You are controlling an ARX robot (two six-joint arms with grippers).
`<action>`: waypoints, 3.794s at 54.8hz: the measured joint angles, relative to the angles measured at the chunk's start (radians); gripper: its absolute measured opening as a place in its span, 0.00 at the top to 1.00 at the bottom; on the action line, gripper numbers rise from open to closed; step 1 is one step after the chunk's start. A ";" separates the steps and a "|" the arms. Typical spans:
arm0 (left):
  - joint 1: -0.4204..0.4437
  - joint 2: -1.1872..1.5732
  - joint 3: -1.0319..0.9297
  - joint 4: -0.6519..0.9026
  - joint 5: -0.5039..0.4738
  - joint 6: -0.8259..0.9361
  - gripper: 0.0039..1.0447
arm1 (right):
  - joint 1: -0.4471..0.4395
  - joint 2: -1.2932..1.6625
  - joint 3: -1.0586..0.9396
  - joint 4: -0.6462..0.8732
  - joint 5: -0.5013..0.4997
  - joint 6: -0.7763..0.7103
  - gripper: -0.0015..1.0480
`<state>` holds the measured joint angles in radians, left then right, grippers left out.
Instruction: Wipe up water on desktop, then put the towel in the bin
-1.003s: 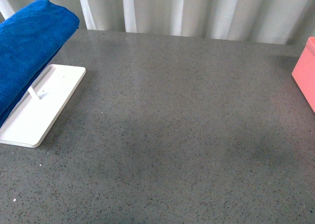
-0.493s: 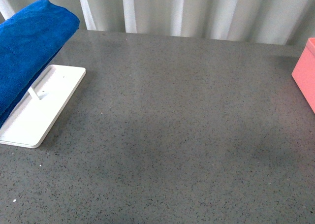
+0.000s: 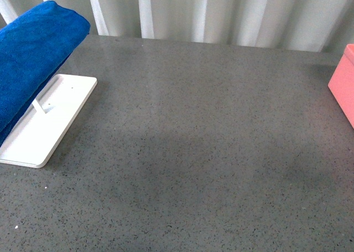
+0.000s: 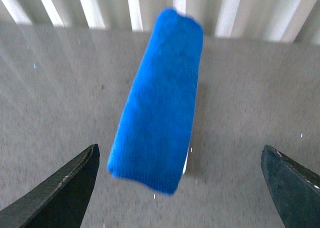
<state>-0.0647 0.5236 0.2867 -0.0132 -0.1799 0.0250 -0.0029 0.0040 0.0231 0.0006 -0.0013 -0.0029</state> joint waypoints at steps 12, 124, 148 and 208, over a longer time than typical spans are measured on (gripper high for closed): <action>-0.027 0.472 0.281 0.251 0.053 0.064 0.06 | 0.000 0.000 0.000 0.000 0.000 0.000 0.07; 0.133 1.651 1.214 0.017 0.110 0.333 0.29 | 0.000 0.000 0.000 0.000 0.000 0.000 0.07; 0.135 1.640 1.216 0.010 0.102 0.330 0.86 | 0.000 0.000 0.000 0.000 0.000 0.000 0.07; -0.051 1.223 1.254 -0.005 0.420 -0.112 0.95 | 0.000 0.000 0.000 0.000 0.000 0.000 0.07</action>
<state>-0.1162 1.7466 1.5402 -0.0181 0.2398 -0.0868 -0.0029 0.0040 0.0231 0.0006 -0.0013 -0.0029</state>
